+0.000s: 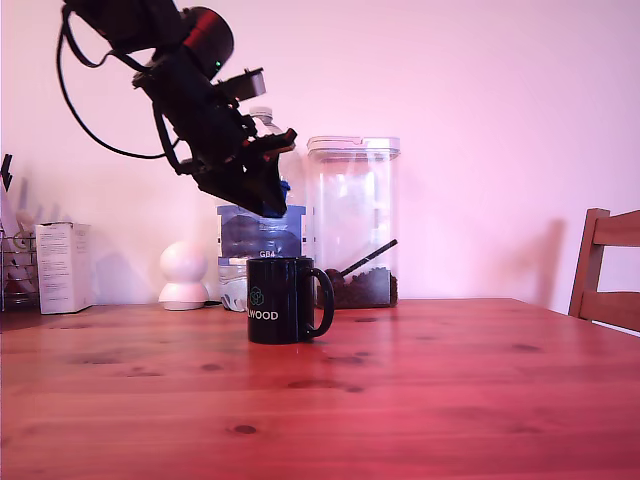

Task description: Pick up the coffee capsules from the table one by one and drop them inside the nearest coffee cup

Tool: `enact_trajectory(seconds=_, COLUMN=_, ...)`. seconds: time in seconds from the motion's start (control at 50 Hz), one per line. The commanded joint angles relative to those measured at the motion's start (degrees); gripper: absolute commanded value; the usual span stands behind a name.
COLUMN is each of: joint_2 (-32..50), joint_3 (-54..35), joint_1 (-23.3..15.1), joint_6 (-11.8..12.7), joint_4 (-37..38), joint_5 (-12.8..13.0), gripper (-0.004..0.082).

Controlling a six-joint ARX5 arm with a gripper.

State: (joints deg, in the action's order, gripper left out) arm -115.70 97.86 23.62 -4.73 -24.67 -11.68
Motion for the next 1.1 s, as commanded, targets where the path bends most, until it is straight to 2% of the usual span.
enact_trajectory(seconds=0.0, joint_2=-2.93, joint_3=1.42, joint_1=0.17, joint_6=-0.31, joint_4=-1.62, joint_5=-0.11, gripper=0.0156)
enact_trajectory(seconds=0.34, joint_2=-6.93, joint_3=6.56, joint_1=0.17, joint_6=-0.57, joint_4=-8.24, joint_5=-0.13, gripper=0.0159)
enact_trajectory(seconds=0.8, joint_2=-7.37, joint_3=6.56, joint_1=0.17, joint_6=-1.77, joint_4=-8.98, joint_5=0.11, gripper=0.0175)
enact_trajectory(seconds=0.84, joint_2=-7.37, joint_3=6.56, joint_1=0.17, joint_6=-1.75, joint_4=-8.96, joint_5=0.11, gripper=0.0209)
enact_trajectory(seconds=0.98, joint_2=-7.37, joint_3=6.56, joint_1=0.17, joint_6=-1.75, joint_4=-8.96, joint_5=0.13, gripper=0.0454)
enact_trajectory(seconds=1.08, joint_2=-7.37, joint_3=6.56, joint_1=0.11, joint_6=-1.77, joint_4=-8.55, joint_5=0.15, gripper=0.0482)
